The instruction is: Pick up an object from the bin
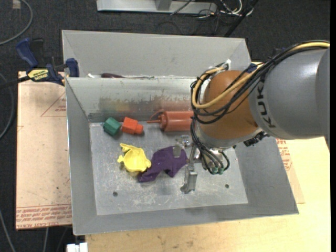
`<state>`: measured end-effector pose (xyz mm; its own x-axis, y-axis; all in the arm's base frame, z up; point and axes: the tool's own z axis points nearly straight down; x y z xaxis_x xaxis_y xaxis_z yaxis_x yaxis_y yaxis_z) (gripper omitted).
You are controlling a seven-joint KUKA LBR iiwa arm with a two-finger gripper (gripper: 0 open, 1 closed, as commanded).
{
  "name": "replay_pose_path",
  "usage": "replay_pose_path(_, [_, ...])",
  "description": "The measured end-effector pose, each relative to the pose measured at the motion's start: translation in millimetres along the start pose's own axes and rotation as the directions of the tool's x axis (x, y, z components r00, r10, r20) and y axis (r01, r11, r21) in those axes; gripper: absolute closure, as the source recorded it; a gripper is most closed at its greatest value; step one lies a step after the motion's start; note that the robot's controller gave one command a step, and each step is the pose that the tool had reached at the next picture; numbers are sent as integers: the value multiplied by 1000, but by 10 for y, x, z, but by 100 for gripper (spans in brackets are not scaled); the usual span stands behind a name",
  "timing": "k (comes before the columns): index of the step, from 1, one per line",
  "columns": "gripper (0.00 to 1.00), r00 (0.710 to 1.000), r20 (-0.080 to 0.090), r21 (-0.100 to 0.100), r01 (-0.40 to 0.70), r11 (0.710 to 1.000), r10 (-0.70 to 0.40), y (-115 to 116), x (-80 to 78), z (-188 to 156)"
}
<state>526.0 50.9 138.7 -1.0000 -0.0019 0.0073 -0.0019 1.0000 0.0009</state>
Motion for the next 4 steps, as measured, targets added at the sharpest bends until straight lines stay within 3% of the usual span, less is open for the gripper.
replay_pose_path(1, [0,1000,7,0,-1,1000,1,-2,-14,-43])
replay_pose_path(2, [100,999,2,-3,-52,999,52,1390,-441,544])
replay_pose_path(3, [0,999,2,-2,-54,999,54,1380,-445,542])
replay_pose_path(4, [100,999,2,-2,-54,999,54,1379,-445,542])
